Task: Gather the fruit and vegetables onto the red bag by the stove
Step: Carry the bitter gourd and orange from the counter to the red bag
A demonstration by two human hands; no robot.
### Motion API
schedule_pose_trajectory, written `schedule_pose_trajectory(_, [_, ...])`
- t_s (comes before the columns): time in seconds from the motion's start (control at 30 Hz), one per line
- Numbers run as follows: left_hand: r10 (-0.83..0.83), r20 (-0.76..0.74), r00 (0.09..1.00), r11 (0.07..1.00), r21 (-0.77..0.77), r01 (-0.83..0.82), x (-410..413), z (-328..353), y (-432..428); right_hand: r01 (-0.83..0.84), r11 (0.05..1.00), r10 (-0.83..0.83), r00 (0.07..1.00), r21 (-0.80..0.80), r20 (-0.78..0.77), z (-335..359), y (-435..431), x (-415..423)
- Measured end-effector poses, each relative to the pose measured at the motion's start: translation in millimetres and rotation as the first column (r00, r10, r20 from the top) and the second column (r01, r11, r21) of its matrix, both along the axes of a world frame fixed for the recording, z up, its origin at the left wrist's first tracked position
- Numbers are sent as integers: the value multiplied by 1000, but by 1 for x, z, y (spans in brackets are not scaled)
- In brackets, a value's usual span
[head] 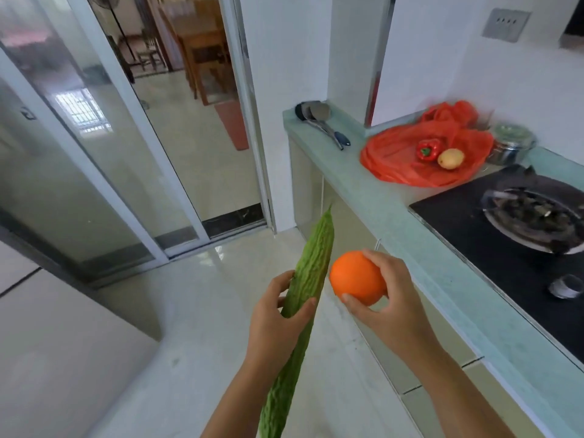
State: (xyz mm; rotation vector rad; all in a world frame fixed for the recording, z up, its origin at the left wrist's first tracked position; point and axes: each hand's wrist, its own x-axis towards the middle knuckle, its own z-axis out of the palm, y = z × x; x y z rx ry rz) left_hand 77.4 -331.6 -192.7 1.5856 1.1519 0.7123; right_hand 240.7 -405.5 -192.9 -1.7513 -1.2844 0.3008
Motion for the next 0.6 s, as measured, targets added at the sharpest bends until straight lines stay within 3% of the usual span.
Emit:
schedule_pose_trajectory(0.27, [79,39,996,996,-31,-78,34,-5,63,4,1000,-4,999,-7,-53,-5,59,47])
schedule_pose_trajectory(0.6, [-44,56,997,998,-51,46,106,-18,153,130,991,-133,985,-41,-106,-14,121,104])
